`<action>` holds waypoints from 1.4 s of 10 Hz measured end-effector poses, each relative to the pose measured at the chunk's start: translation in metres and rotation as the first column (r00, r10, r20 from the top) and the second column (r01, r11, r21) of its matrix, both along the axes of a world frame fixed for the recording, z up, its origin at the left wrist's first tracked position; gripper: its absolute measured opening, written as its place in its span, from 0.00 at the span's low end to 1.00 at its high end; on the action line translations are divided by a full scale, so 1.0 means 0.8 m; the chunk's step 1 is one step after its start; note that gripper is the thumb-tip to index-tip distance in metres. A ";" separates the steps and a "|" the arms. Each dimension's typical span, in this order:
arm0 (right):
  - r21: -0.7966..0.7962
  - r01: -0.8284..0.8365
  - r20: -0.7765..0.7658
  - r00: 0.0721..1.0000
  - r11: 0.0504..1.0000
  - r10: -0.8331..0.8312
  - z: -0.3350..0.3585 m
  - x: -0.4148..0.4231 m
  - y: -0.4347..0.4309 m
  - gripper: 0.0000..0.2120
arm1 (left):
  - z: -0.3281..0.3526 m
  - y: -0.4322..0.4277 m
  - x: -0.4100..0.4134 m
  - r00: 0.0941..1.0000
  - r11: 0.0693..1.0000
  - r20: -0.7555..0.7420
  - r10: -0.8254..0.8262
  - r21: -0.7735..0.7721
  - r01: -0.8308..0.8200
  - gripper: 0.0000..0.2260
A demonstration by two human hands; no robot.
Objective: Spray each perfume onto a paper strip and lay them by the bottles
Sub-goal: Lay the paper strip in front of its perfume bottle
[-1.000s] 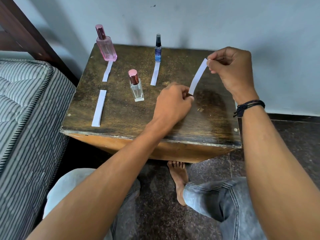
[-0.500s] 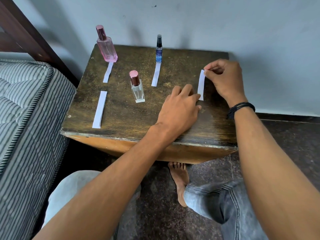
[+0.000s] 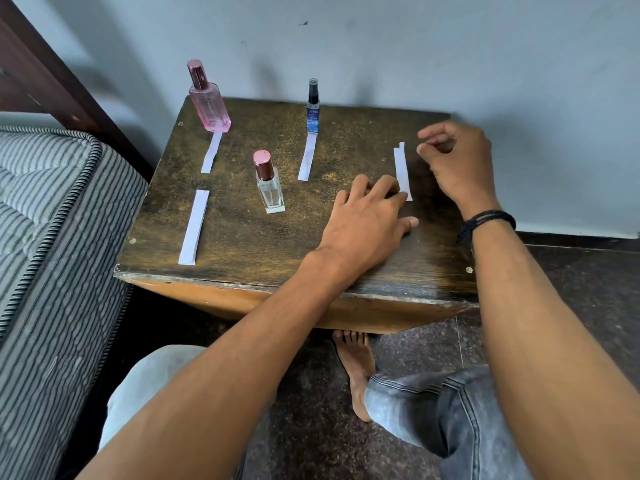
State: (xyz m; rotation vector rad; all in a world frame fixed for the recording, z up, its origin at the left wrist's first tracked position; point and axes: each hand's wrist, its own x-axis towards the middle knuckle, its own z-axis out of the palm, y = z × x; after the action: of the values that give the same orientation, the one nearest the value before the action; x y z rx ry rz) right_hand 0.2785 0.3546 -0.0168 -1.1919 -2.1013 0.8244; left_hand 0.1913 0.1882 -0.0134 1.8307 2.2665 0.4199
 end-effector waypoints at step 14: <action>0.033 -0.129 0.271 0.956 0.991 0.115 0.001 0.000 -0.003 0.13 | -0.002 0.011 0.000 0.999 1.000 0.036 0.031 -0.001 -0.031 0.23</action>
State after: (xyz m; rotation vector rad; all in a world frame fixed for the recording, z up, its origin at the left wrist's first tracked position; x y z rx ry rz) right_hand 0.2788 0.3521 -0.0161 -1.2129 -2.4214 0.6897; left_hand 0.1909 0.1969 -0.0151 1.7758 2.2737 0.4533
